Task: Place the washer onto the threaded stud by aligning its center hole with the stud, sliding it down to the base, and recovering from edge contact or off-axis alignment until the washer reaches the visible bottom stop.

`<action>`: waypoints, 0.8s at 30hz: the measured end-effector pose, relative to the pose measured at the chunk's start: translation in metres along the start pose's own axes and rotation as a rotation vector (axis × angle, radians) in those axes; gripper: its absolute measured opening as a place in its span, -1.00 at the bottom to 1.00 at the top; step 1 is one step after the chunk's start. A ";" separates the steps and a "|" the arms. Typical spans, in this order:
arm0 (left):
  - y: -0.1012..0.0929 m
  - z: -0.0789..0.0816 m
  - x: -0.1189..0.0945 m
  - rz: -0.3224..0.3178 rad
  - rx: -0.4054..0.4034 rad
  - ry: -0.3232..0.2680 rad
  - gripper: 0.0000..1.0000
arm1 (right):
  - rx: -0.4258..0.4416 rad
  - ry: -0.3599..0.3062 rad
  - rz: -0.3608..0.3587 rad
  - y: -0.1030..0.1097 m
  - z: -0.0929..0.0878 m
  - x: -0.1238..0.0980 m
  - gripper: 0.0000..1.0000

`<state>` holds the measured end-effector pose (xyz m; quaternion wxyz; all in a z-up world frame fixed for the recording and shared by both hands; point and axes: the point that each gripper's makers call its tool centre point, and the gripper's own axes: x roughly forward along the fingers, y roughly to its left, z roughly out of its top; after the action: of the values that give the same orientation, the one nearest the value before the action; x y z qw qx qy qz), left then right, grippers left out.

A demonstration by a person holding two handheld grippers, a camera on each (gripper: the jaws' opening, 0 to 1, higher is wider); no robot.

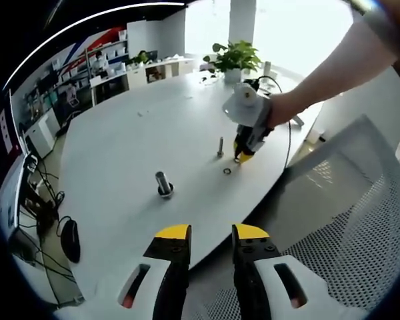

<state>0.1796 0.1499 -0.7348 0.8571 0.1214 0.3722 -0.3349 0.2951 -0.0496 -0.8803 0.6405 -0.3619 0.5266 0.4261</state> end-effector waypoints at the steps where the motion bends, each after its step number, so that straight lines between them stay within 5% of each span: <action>1: 0.000 0.000 0.000 0.000 0.000 -0.002 -0.56 | -0.005 0.024 -0.006 0.000 0.000 0.001 -0.68; 12: -0.005 -0.001 0.000 -0.025 -0.002 0.001 -0.57 | -0.003 0.138 -0.030 0.002 0.001 0.002 -0.69; 17: -0.006 0.007 -0.003 -0.029 0.000 -0.041 -0.58 | 0.017 0.196 -0.042 0.002 0.000 0.001 -0.69; 24: -0.010 0.009 -0.003 -0.045 0.014 -0.048 -0.59 | 0.086 0.176 -0.095 0.003 -0.002 -0.001 -0.69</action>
<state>0.1769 0.1397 -0.7257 0.8571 0.1109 0.3520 -0.3594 0.2912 -0.0506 -0.8799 0.6262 -0.3947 0.5809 0.3386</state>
